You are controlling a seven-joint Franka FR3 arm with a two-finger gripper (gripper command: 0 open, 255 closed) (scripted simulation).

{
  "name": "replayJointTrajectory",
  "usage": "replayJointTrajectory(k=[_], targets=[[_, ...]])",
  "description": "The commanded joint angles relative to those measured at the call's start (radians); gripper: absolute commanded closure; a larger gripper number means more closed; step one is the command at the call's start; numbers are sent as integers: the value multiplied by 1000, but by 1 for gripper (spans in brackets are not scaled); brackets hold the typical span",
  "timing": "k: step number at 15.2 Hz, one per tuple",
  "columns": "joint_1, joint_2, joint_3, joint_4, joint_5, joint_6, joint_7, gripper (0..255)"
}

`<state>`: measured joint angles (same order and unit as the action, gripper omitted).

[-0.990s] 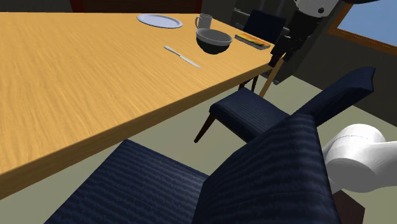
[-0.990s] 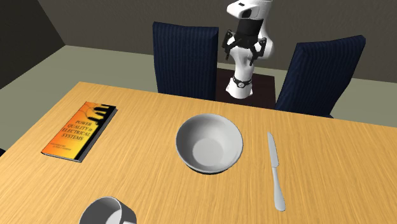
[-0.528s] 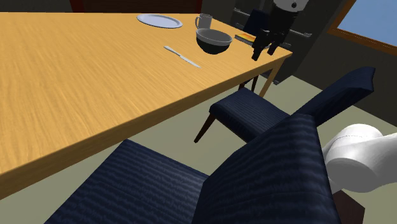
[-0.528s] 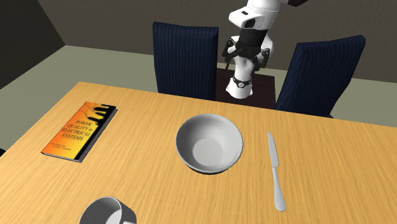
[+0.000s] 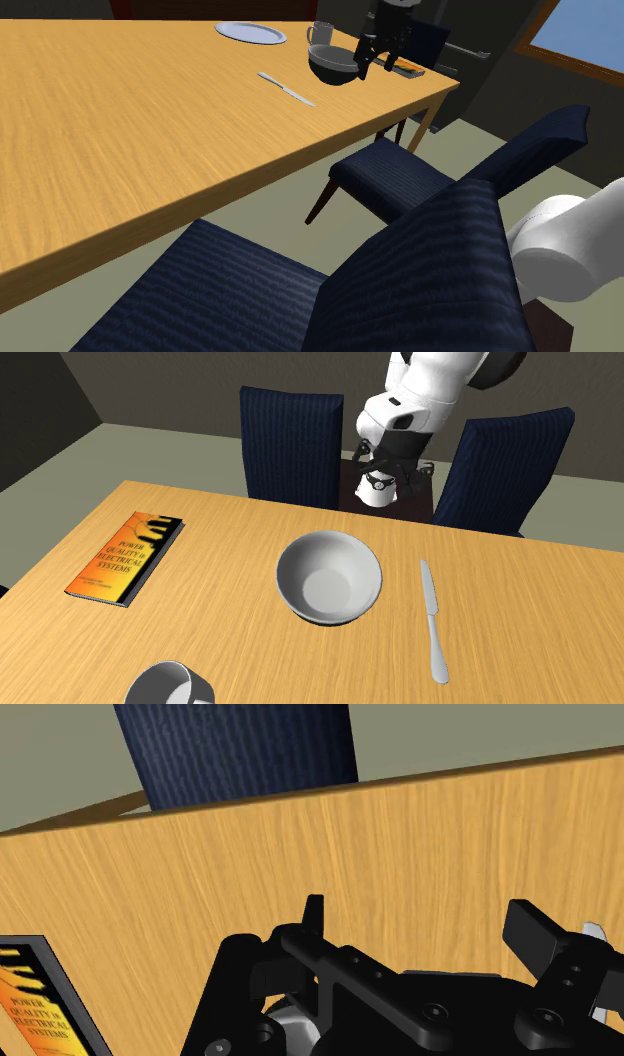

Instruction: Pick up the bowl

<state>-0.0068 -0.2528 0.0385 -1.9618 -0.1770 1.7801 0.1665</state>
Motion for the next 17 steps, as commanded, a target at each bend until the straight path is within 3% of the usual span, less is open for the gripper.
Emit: replayJointTrajectory(k=[1, 8, 14, 17], targets=[[2, 90, 15, 88, -16, -4, 29, 0], [20, 396, 37, 441, -86, -70, 94, 0], [57, 703, 32, 867, -143, -202, 109, 0], [54, 687, 31, 801, -142, -154, 121, 0]])
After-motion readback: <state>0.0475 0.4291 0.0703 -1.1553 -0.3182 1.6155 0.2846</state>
